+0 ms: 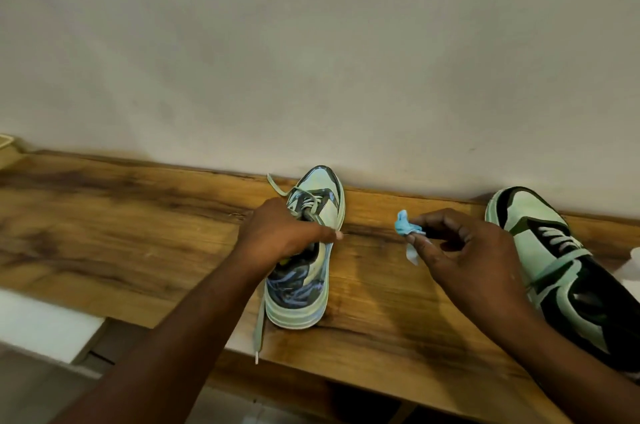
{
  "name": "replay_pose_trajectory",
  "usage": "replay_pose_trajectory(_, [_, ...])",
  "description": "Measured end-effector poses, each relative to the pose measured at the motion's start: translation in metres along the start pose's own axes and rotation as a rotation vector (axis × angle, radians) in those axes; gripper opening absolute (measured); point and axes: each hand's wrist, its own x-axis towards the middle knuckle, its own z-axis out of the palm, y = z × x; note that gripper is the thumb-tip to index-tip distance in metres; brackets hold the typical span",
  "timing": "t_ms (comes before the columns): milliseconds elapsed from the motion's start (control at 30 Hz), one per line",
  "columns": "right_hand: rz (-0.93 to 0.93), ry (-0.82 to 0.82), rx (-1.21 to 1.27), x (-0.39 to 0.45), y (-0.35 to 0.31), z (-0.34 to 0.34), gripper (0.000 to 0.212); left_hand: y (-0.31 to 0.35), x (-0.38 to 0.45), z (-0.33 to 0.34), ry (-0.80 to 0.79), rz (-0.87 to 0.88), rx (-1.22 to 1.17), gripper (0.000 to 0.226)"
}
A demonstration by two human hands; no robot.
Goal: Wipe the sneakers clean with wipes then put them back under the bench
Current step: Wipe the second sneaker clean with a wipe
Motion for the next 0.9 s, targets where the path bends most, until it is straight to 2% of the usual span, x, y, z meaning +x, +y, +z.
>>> replay_pose_trajectory(133, [-0.013,0.005,-0.016,-0.001,0.002,0.002,0.021,-0.002,0.004,0.005,0.008,0.032,0.014,0.05])
replay_pose_trajectory(267, [-0.019,0.002,-0.045,-0.001,0.006,-0.002,0.024,0.007,-0.003,0.014,-0.071,0.089,-0.012,0.058])
replay_pose_trajectory(400, [-0.012,0.045,-0.059,-0.001,0.012,-0.008,0.02,0.021,-0.009,0.035,-0.146,0.159,-0.032,0.085])
replay_pose_trajectory(533, [-0.016,0.113,-0.069,-0.003,0.015,-0.017,0.019,0.035,-0.011,0.055,-0.21,0.15,-0.088,0.089])
replay_pose_trajectory(633, [-0.049,0.159,-0.116,-0.004,0.017,-0.026,0.02,0.045,-0.015,0.071,-0.234,0.143,-0.14,0.103])
replay_pose_trajectory(900, [-0.021,0.124,-0.177,-0.01,0.029,-0.035,0.021,0.053,-0.016,0.091,-0.166,0.158,-0.21,0.101])
